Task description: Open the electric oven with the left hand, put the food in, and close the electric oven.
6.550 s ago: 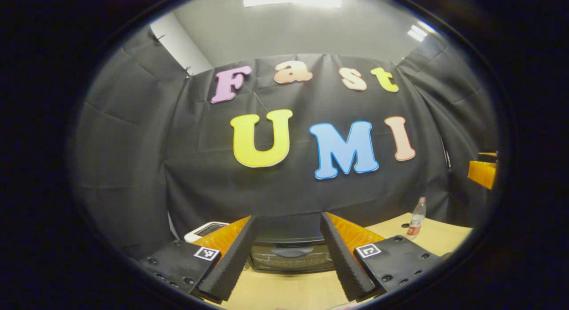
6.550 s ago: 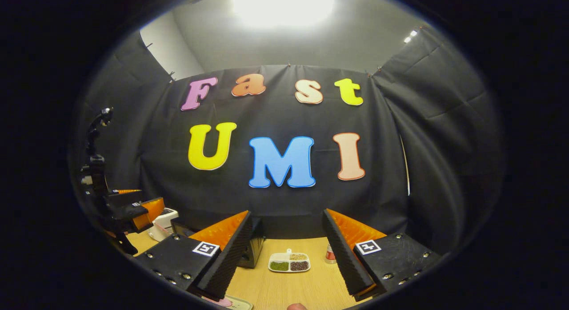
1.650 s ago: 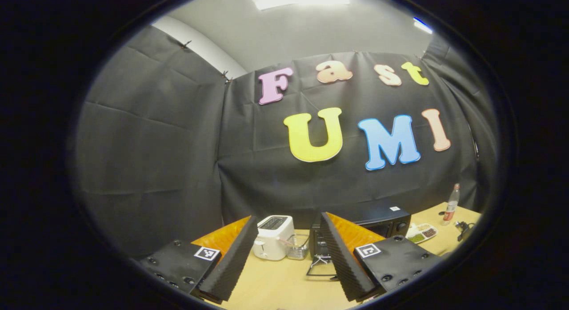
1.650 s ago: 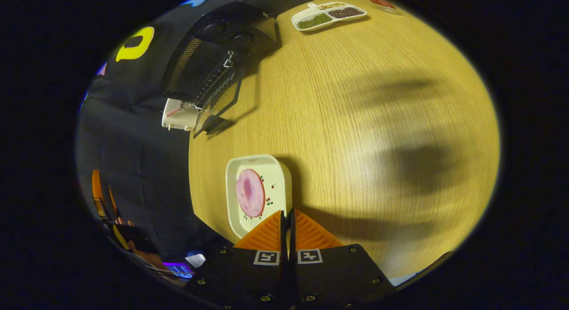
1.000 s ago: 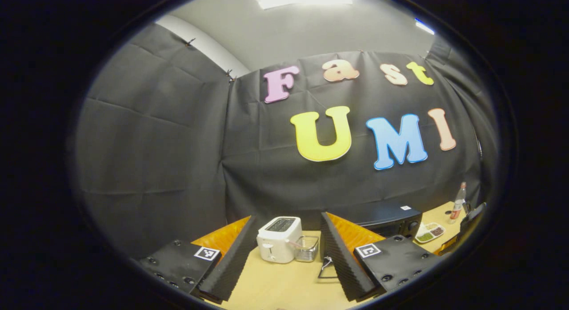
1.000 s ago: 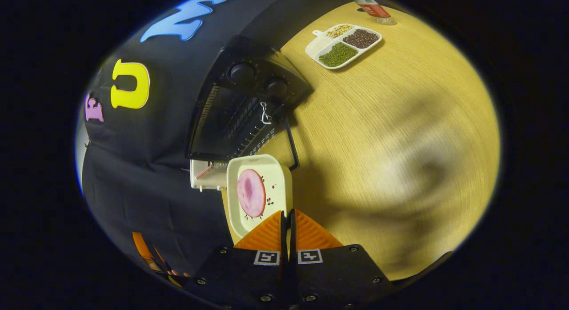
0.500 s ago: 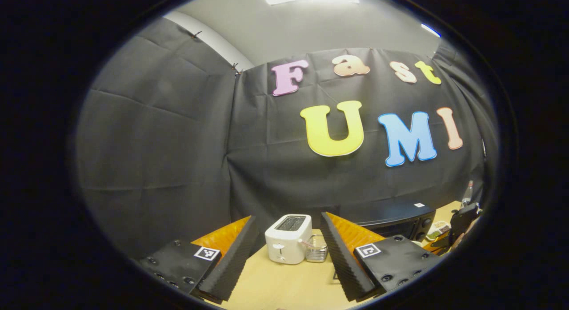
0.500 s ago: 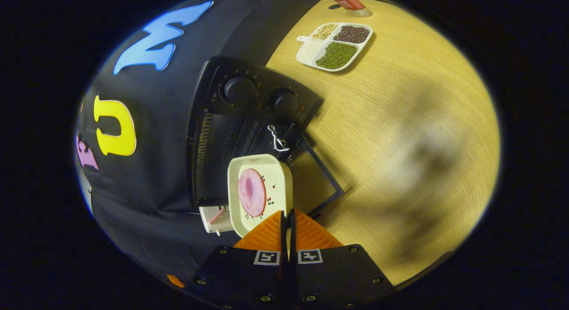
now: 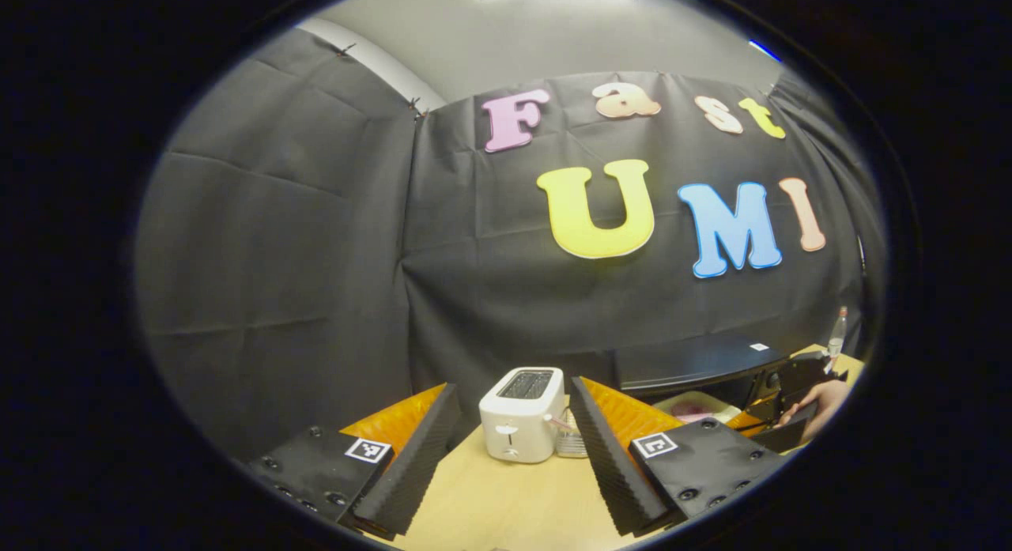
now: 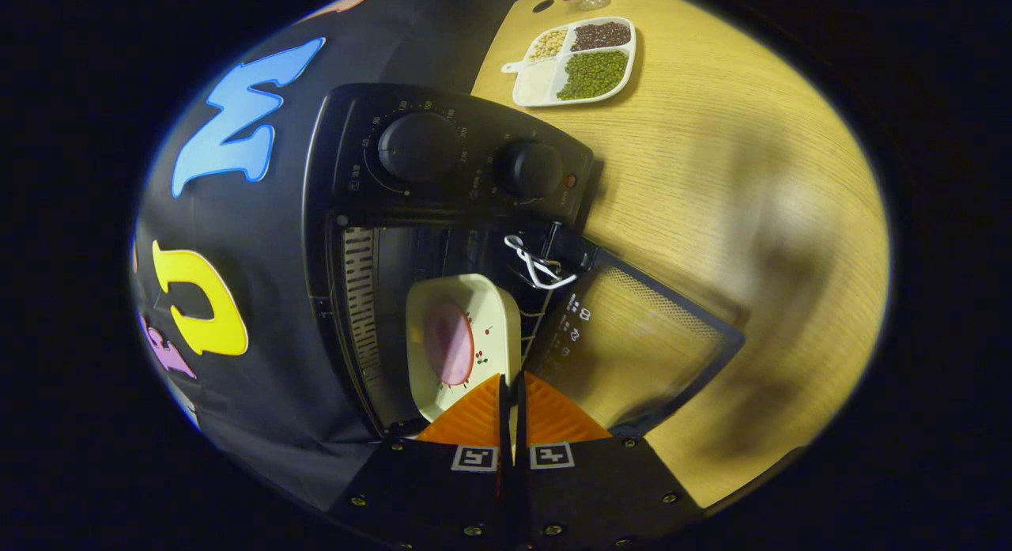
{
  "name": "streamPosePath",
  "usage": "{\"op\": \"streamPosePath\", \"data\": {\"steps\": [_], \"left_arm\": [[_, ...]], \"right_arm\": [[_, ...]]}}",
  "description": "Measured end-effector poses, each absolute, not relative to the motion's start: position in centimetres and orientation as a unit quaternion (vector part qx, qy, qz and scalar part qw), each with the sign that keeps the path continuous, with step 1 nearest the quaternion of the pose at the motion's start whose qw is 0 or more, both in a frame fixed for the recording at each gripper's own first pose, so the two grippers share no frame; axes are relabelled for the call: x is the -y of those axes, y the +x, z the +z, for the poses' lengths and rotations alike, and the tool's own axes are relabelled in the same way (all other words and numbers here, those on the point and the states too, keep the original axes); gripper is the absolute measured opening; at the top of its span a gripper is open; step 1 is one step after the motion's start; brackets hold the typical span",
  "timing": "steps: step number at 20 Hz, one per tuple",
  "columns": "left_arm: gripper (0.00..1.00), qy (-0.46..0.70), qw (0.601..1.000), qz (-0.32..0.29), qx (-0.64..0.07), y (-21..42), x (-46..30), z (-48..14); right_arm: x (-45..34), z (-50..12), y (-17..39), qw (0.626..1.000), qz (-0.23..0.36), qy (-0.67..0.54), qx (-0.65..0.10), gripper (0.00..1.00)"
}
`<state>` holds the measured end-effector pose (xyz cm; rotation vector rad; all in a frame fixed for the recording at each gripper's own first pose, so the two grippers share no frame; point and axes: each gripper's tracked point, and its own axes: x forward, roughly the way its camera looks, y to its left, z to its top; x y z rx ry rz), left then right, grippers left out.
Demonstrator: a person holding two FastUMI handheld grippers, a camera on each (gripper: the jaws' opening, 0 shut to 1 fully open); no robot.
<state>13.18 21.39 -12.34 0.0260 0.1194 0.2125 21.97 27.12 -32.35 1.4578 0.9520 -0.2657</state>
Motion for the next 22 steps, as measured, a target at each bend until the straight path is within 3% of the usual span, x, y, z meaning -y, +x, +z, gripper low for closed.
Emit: {"op": "streamPosePath", "data": {"steps": [7,9,11,12,13,14,16,17,18,20,22], "left_arm": [[1.0,0.022,0.991,0.107,-0.078,13.6,-21.7,-13.6],[1.0,0.019,0.991,0.108,-0.082,13.5,-21.7,-14.0],[1.0,0.018,0.991,0.108,-0.083,13.6,-21.4,-14.0],[1.0,0.018,0.991,0.106,-0.082,13.9,-21.1,-14.1],[1.0,0.016,0.991,0.101,-0.083,14.0,-20.7,-14.2],[1.0,0.016,0.992,0.095,-0.082,14.1,-20.1,-14.3],[1.0,0.011,0.993,0.084,-0.082,14.7,-19.0,-14.6],[1.0,0.006,0.994,0.076,-0.083,14.8,-18.3,-14.6],[0.9,0.001,0.994,0.066,-0.084,15.0,-17.4,-14.8],[1.0,-0.01,0.995,0.038,-0.092,15.3,-15.2,-15.6],[1.0,-0.014,0.994,0.014,-0.104,15.5,-13.2,-16.9]], "right_arm": [[-26.8,-33.2,26.4,0.625,-0.17,0.676,-0.351,0.01],[-27.5,-32.6,26.8,0.611,-0.155,0.695,-0.345,0.07],[-28.0,-32.1,26.8,0.604,-0.133,0.704,-0.348,0.16],[-28.3,-31.6,26.8,0.603,-0.118,0.709,-0.346,0.27],[-28.6,-31.1,26.5,0.602,-0.105,0.712,-0.345,0.42],[-28.5,-30.8,26.1,0.606,-0.095,0.708,-0.349,0.72],[-28.2,-30.1,24.8,0.624,-0.076,0.69,-0.36,0.93],[-28.1,-29.9,24.2,0.634,-0.064,0.678,-0.366,0.93],[-27.9,-29.4,23.4,0.647,-0.048,0.665,-0.371,0.93],[-27.2,-28.8,21.4,0.682,-0.017,0.62,-0.387,0.93],[-25.8,-28.3,19.4,0.718,0.002,0.571,-0.398,0.96]]}}
